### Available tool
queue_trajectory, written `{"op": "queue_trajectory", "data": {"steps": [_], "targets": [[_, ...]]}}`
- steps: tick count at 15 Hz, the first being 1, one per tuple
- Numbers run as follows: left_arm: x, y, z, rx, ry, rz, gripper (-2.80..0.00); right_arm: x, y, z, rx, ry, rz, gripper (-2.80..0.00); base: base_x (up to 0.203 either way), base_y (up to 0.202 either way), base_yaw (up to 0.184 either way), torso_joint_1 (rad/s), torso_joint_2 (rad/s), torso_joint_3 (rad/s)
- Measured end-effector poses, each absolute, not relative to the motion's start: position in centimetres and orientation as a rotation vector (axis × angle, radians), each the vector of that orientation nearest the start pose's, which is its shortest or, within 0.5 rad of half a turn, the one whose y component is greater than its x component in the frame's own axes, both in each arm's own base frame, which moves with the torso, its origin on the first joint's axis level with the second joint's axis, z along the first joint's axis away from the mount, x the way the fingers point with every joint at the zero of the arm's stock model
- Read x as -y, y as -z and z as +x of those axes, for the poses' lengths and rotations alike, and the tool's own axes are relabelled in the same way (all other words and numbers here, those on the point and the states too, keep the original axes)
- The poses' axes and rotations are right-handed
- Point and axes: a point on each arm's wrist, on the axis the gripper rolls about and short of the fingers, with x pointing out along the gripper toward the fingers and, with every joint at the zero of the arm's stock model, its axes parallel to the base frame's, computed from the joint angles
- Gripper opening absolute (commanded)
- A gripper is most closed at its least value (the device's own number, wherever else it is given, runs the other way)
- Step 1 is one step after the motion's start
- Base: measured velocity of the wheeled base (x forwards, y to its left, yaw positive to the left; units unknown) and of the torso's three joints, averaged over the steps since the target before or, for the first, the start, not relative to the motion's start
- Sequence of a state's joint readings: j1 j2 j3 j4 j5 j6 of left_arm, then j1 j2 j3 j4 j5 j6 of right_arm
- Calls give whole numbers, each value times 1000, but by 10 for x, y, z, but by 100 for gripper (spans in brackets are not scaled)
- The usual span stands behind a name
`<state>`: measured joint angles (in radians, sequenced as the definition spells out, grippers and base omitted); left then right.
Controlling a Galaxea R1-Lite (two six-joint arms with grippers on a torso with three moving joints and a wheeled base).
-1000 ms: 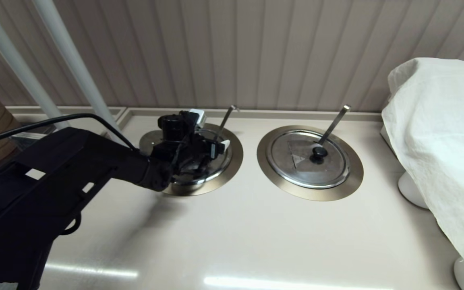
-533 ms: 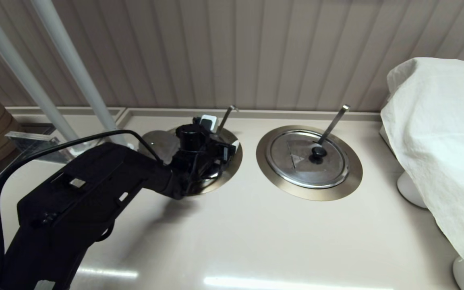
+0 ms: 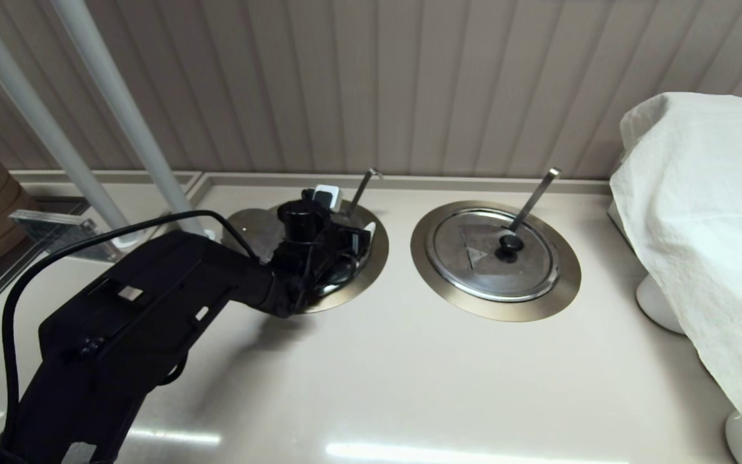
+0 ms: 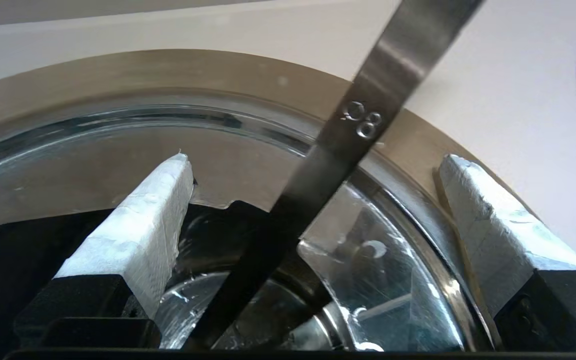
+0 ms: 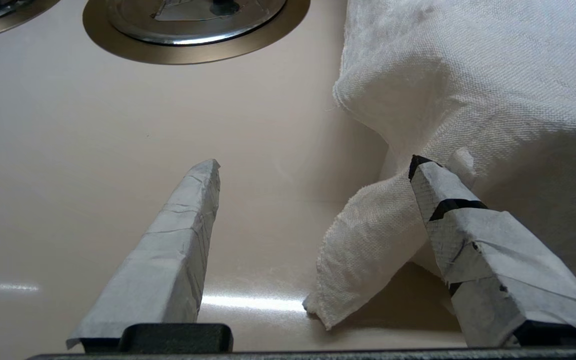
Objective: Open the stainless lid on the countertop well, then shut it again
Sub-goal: Stir with a spoon
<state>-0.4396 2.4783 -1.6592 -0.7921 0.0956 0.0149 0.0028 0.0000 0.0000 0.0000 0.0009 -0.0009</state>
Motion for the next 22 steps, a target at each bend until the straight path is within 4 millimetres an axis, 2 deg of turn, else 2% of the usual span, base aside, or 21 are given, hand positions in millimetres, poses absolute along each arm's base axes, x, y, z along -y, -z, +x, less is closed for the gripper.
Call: {"op": "queue_trajectory", "data": {"steps": [3, 4, 5, 22], "targets": [[219, -105, 468, -11, 338, 19, 0, 0, -75, -23, 0, -4, -1, 0, 0, 0, 0, 0, 0, 0], [218, -105, 469, -12, 330, 19, -268, 0, -75, -23, 0, -4, -1, 0, 0, 0, 0, 0, 0, 0], [217, -105, 469, -10, 322, 18, -280, 0, -75, -23, 0, -4, -1, 0, 0, 0, 0, 0, 0, 0], [216, -110, 473, 24, 288, 9, -280, 0, -75, -23, 0, -4, -1, 0, 0, 0, 0, 0, 0, 0]]}}
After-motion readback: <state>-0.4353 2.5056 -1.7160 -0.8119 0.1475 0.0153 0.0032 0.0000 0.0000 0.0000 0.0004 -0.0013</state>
